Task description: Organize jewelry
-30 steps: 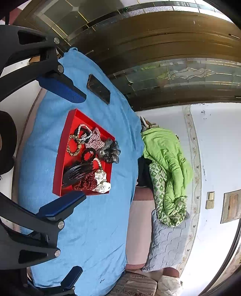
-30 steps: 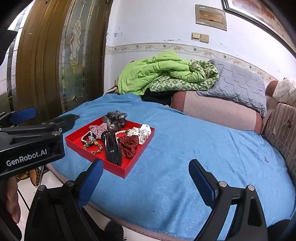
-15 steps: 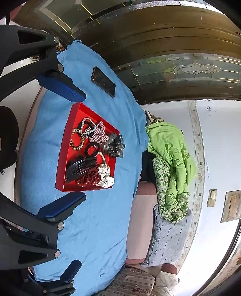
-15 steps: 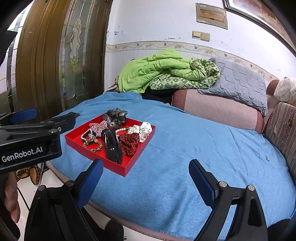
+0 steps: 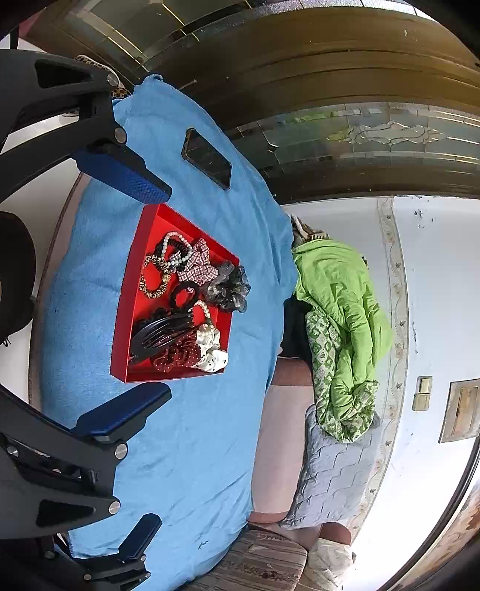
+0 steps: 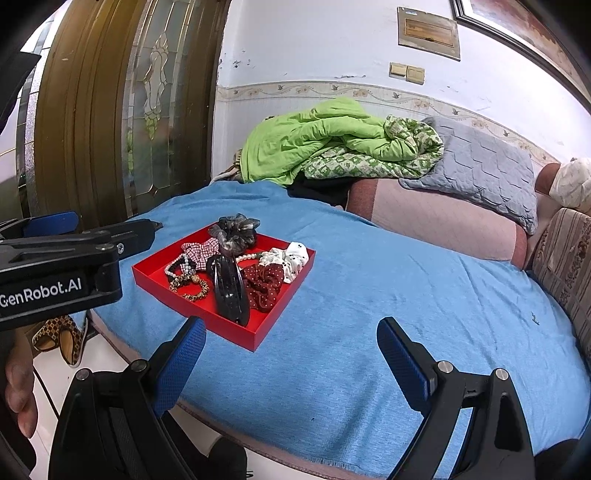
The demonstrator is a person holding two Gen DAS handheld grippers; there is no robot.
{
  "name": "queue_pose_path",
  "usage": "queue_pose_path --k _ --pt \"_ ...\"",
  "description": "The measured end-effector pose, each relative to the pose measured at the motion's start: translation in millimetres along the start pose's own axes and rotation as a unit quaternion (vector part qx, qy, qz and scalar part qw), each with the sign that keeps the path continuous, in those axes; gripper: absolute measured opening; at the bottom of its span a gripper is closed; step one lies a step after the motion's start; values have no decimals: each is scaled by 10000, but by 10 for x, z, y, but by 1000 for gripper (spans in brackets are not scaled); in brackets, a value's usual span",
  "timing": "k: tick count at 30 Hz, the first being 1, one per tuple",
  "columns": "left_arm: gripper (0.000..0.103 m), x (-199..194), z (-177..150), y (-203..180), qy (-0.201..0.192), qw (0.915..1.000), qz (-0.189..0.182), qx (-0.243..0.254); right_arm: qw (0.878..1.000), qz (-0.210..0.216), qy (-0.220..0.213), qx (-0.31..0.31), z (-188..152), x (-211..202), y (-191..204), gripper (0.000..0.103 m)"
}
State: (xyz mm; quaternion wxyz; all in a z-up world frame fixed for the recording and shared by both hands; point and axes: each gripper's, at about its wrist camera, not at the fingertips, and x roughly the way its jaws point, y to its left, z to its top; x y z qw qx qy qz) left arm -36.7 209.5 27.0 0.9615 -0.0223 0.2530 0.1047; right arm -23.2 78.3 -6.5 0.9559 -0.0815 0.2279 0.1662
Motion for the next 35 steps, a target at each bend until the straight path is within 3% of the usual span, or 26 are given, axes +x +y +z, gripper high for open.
queue_pose_path --k 35 --pt "96 241 -23 23 275 9995 129 75 9993 118 364 -27 -63 215 -6 96"
